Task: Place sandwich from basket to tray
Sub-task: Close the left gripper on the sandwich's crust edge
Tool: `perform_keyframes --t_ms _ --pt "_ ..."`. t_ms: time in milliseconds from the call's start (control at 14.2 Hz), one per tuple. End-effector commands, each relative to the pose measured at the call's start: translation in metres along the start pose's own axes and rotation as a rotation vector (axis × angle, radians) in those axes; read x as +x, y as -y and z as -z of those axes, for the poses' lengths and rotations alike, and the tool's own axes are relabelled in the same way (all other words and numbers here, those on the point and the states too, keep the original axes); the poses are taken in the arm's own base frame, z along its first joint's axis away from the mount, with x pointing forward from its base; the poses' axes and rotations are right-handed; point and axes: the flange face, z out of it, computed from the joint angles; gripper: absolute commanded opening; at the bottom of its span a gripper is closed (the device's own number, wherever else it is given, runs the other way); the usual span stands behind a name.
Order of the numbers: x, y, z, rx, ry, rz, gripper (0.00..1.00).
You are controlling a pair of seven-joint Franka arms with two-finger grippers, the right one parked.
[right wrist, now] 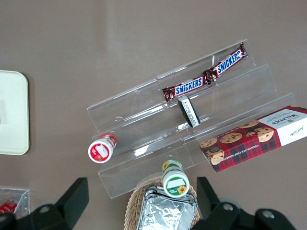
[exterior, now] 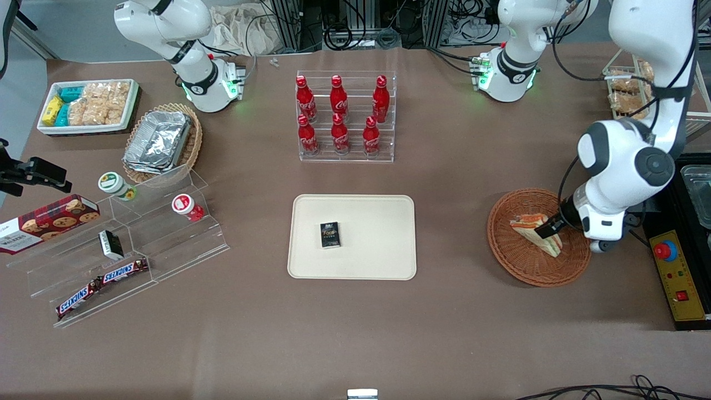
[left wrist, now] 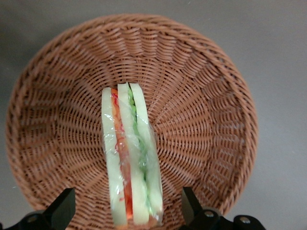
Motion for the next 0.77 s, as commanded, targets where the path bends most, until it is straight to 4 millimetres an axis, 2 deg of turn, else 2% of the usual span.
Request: perform_keyframes --t_ms 0,282,704 --pt "0.000 -0.004 -0.012 0.000 -0.007 0.038 1.00" --pt "0.000 -0.002 -0.032 0.008 0.006 0.046 1.00" --pt "0.002 -0.003 -0.044 0.009 0.012 0.051 0.99"
